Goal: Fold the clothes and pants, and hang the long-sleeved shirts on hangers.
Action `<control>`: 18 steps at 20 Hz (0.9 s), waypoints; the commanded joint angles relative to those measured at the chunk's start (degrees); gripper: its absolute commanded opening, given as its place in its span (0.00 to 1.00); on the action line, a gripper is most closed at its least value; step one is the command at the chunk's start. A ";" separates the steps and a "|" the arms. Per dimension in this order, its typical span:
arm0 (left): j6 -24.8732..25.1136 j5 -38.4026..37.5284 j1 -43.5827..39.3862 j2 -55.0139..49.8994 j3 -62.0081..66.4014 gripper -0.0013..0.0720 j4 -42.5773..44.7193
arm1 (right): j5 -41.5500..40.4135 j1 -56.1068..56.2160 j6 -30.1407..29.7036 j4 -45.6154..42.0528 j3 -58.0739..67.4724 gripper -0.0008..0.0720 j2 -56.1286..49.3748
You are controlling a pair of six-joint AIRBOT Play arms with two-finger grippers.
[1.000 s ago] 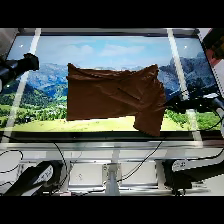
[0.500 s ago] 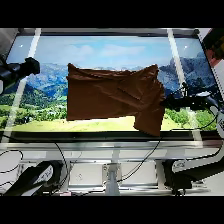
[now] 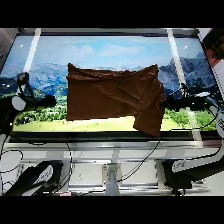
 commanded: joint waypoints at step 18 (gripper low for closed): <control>23.65 -2.97 9.86 -13.38 -6.56 0.87 -27.85 | 2.97 0.04 -0.22 0.11 0.00 0.03 0.07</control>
